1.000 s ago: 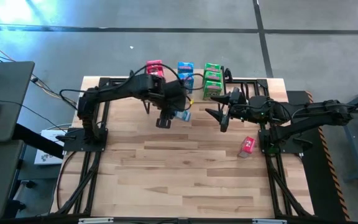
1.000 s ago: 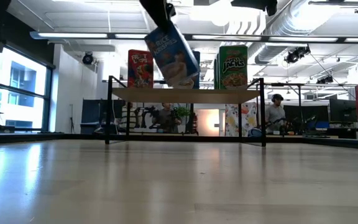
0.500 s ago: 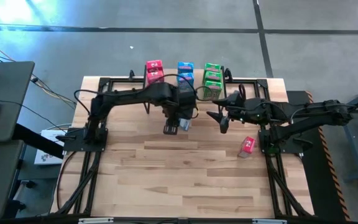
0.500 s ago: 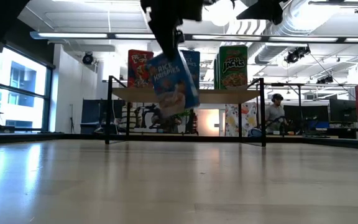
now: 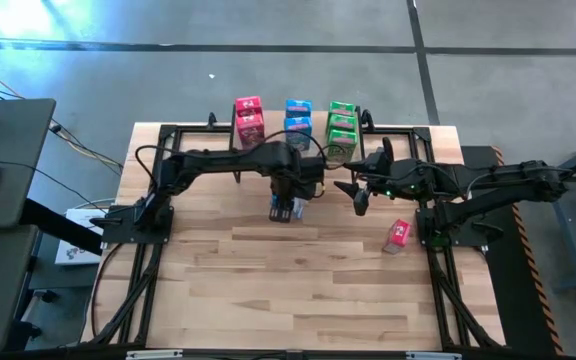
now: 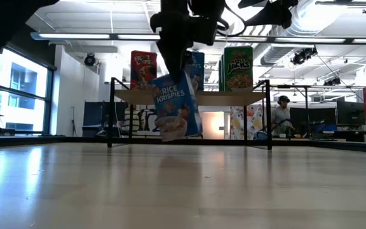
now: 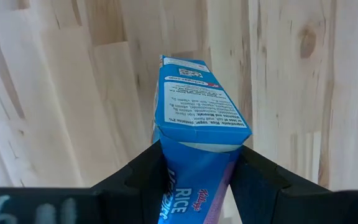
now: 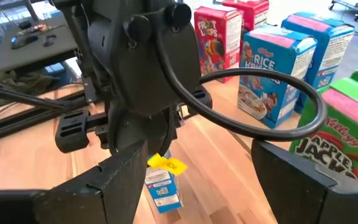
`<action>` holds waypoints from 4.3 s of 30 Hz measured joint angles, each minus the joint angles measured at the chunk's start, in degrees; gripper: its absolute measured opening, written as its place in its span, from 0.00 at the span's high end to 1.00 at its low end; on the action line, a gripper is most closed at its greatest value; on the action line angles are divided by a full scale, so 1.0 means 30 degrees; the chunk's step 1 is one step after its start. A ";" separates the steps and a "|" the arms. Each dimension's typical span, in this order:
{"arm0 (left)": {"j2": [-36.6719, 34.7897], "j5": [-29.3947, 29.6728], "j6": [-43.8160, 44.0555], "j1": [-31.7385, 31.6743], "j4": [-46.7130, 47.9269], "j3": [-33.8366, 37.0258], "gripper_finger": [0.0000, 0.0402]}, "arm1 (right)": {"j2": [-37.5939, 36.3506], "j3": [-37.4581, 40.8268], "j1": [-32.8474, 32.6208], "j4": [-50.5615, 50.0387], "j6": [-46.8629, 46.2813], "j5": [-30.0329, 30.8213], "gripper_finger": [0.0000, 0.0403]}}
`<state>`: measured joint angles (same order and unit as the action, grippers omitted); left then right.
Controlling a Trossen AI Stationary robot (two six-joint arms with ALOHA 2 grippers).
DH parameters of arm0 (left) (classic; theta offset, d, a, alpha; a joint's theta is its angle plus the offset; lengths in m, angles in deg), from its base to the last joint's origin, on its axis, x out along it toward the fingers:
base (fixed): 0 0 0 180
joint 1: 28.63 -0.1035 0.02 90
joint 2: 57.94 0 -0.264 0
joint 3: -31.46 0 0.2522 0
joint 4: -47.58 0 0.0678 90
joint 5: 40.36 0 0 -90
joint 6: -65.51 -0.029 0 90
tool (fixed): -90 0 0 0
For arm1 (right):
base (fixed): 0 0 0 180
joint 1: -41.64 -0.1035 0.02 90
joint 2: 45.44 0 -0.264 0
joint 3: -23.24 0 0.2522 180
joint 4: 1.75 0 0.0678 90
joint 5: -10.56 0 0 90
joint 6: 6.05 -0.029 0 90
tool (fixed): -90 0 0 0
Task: Stack cereal on shelf
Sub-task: Put the blue cereal box on the center of the table aligned with the other blue cereal boxes
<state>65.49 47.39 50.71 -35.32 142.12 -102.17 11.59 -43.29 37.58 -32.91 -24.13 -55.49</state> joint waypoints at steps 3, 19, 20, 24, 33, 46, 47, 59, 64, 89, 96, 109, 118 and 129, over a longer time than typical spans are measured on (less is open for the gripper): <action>0.0167 0.0003 0.0214 0.0000 0.0047 0.0000 0.63 | 0.0000 0.0004 0.0000 -0.0101 0.0000 0.0000 0.31; 0.0165 0.0695 -0.0259 0.0262 -0.0975 0.0000 0.63 | 0.0000 0.0007 -0.0007 -0.0038 0.0029 -0.0066 0.31; 0.0165 0.0695 -0.0260 0.0307 -0.0978 0.0000 0.63 | 0.0000 0.0007 -0.0007 -0.0042 0.0029 -0.0066 0.31; 0.0165 0.0695 -0.0267 0.0389 -0.0950 0.0000 0.63 | 0.0000 0.0007 -0.0007 -0.0045 0.0029 -0.0066 0.31; 0.0165 0.0692 -0.0282 0.0335 -0.0947 0.0000 0.60 | 0.0000 0.0007 -0.0007 -0.0053 0.0029 -0.0058 0.31; 0.0165 0.0688 -0.0289 0.0342 -0.0946 0.0000 0.51 | 0.0000 0.0007 -0.0007 -0.0053 -0.0022 -0.0058 0.31; 0.0165 0.0688 -0.0289 0.0342 -0.0947 0.0000 0.51 | 0.0000 0.0007 -0.0007 -0.0053 -0.0022 -0.0058 0.31; 0.0158 0.0325 -0.0587 0.0364 -0.0196 0.0000 0.51 | 0.0000 0.0007 -0.0007 -0.0061 -0.0006 -0.0198 0.31; -0.0008 0.0415 0.0367 0.0364 0.0273 0.0000 0.51 | 0.0000 0.0004 0.0000 -0.0053 0.0029 -0.0707 0.31; -0.5787 0.1331 0.3286 -0.0029 0.1164 0.0007 0.51 | -0.0007 0.0005 -0.0007 0.4703 0.3005 -0.1880 0.31; -0.7810 0.1409 0.4098 -0.0029 0.1158 0.0007 0.51 | -0.0007 0.0003 0.0000 0.6453 0.3558 -0.1794 0.31; -1.0810 0.1555 0.4869 -0.0029 0.1310 0.0000 0.51 | 0.0583 -0.1310 0.1395 0.7778 0.4157 -0.2756 0.31; -1.2099 0.1555 0.4957 -0.0029 0.1851 0.0000 0.51 | 0.4136 -0.6929 0.1798 0.1234 0.4450 -0.3068 0.31; -1.3241 0.1711 0.5774 0.0009 0.2310 0.0738 0.51 | 0.8783 -1.2826 0.1858 -0.6913 0.2638 -0.3650 0.31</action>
<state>25.76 52.53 68.03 -35.30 149.05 -99.96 37.94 -81.77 43.16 -53.65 -16.22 -66.44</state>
